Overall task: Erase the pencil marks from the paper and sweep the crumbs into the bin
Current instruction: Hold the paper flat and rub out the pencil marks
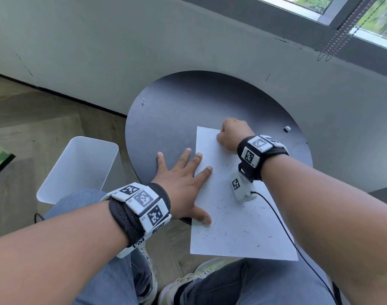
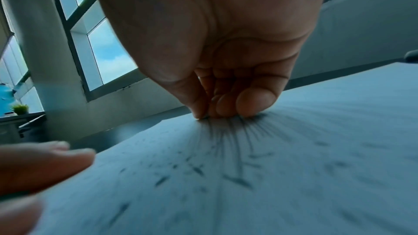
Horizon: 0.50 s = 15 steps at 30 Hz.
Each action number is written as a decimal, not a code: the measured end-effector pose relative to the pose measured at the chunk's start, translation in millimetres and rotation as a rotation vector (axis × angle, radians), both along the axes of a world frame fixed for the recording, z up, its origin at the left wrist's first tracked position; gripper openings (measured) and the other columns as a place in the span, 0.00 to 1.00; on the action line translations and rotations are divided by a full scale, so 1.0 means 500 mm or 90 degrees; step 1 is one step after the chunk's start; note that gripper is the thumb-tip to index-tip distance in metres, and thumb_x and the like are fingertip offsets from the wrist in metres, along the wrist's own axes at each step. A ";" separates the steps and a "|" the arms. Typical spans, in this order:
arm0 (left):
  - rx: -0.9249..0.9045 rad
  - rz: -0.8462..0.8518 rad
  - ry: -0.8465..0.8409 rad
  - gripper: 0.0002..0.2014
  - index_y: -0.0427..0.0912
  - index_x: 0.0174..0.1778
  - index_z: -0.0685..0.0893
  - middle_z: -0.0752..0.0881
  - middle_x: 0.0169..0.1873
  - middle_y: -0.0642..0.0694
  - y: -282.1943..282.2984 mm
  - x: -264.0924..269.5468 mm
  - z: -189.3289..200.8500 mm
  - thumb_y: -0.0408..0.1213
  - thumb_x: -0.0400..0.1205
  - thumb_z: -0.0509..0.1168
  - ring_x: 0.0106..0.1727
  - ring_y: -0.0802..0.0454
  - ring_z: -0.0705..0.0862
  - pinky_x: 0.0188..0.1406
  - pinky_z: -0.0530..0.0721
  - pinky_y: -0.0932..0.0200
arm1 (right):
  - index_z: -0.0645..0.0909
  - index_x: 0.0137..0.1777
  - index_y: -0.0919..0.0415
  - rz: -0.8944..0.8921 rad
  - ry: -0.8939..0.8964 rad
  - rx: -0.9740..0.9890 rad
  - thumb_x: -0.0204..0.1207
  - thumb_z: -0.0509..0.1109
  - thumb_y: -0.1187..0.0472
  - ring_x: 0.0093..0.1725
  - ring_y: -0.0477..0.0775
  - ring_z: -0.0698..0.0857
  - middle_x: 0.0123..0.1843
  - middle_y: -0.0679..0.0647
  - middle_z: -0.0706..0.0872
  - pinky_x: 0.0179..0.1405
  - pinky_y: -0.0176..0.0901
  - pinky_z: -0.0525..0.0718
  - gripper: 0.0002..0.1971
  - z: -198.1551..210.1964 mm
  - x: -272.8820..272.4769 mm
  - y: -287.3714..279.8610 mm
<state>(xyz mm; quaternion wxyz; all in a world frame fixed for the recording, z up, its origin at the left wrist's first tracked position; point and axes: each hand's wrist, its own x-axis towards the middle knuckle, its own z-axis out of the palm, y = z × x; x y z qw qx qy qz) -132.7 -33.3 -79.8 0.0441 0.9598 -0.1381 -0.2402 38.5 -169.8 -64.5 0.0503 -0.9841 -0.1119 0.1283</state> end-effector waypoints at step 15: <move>-0.026 -0.062 -0.002 0.64 0.46 0.90 0.39 0.31 0.89 0.50 0.003 0.011 0.001 0.82 0.70 0.59 0.89 0.49 0.28 0.83 0.40 0.21 | 0.77 0.47 0.57 0.034 0.010 0.039 0.77 0.61 0.58 0.53 0.64 0.83 0.52 0.57 0.85 0.48 0.49 0.82 0.05 -0.007 -0.075 -0.039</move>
